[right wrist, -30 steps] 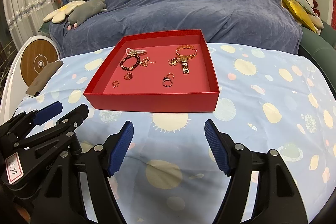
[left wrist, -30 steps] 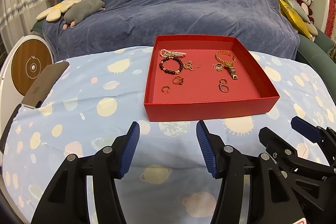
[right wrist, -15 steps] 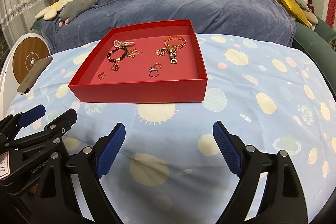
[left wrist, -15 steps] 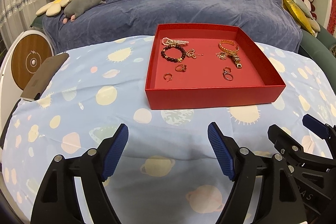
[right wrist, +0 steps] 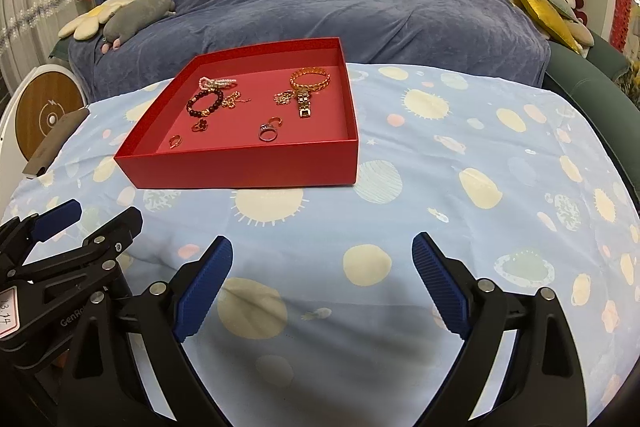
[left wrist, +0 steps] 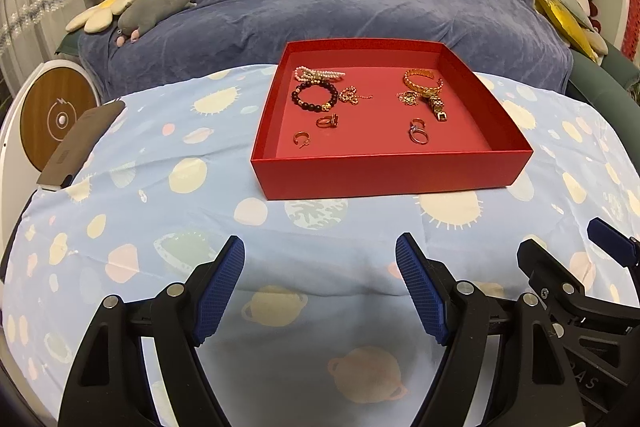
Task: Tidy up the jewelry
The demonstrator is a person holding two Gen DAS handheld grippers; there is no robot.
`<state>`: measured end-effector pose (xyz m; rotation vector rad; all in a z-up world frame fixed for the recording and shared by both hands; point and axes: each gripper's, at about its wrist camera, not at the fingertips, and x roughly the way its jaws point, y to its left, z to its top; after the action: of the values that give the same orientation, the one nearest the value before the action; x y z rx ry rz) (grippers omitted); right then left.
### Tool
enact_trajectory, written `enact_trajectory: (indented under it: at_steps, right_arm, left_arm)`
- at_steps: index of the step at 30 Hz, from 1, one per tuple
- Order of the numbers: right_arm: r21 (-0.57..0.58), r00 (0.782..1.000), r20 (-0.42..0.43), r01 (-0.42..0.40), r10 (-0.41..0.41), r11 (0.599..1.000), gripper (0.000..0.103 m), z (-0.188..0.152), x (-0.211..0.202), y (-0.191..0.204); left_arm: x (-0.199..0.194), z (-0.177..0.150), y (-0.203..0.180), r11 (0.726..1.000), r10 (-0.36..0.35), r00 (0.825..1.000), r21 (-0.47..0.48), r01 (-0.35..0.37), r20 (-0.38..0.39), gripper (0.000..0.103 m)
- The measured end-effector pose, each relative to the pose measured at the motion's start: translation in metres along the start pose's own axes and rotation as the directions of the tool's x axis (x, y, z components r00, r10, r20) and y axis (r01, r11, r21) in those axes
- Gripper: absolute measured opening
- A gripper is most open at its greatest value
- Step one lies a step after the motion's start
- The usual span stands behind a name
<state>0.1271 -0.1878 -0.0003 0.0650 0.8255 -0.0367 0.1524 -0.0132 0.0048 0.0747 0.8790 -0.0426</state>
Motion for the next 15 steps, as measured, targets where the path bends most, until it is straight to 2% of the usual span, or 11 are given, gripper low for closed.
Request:
enact_trajectory:
  at_steps: [15]
  right_arm:
    - [-0.002,1.0,0.004,0.014,-0.014,1.0,0.092,-0.0016,0.0002,-0.0034]
  left_arm:
    - [0.0007,-0.001,-0.0015,0.999,0.029,1.0,-0.016,-0.029,-0.009,0.075]
